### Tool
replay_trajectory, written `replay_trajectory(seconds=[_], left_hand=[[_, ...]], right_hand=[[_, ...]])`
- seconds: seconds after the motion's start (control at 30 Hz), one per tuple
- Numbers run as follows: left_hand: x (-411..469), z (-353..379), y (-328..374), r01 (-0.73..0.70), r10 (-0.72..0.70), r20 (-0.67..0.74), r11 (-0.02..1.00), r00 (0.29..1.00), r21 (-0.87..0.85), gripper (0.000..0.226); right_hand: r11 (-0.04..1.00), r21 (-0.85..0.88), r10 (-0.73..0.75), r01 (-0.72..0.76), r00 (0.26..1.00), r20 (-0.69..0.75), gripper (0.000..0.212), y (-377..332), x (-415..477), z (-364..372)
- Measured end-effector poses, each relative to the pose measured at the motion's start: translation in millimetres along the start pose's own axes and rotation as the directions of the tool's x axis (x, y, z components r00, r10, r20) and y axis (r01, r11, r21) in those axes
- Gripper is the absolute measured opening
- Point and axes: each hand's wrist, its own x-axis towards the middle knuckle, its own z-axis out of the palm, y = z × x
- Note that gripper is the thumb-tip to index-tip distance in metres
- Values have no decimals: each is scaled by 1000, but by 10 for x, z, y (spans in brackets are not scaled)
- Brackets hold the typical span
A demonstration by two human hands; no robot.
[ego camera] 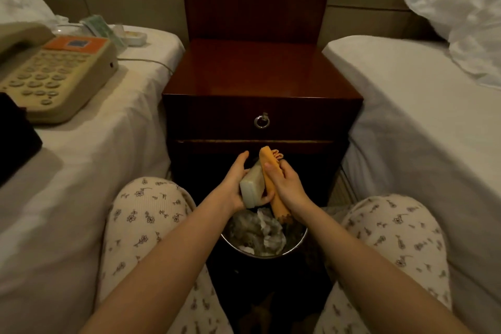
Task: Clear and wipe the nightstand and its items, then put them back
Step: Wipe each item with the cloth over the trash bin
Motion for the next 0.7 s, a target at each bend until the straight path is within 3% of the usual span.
replay_trajectory(seconds=[0.13,0.27,0.33,0.4,0.47,0.53,0.57,0.63,0.7], left_hand=[[28,12,-54,66,-56,-59,981,997,181,42],[118,8,-106,18,49,-153,914,987,406,36],[155,4,-115,-29,108,-147,889,983,457,38],[167,4,-132,-25,106,-135,865,985,501,38],[166,14,-161,1,81,-128,840,989,542,39],[161,17,-180,-3,77,-105,822,992,569,39],[154,12,-182,-14,74,-81,817,994,577,36],[158,-24,-190,-41,60,-12,795,998,605,34],[177,-56,-215,-48,41,26,755,999,654,35]], right_hand=[[975,-223,10,-11,1000,-4,26,53,41,-65],[983,-181,-40,6,982,-183,19,49,31,-35],[973,-211,-121,93,985,-122,18,44,20,-6],[948,-306,-102,89,994,-26,22,74,28,-30],[939,-343,-19,-22,993,-114,19,113,76,-119],[962,-270,-24,-45,969,-245,17,129,86,-174],[967,-253,-50,-14,968,-246,17,113,87,-172],[945,-324,-74,35,991,-108,19,94,99,-138],[916,-400,-10,-26,996,-88,20,127,114,-150]])
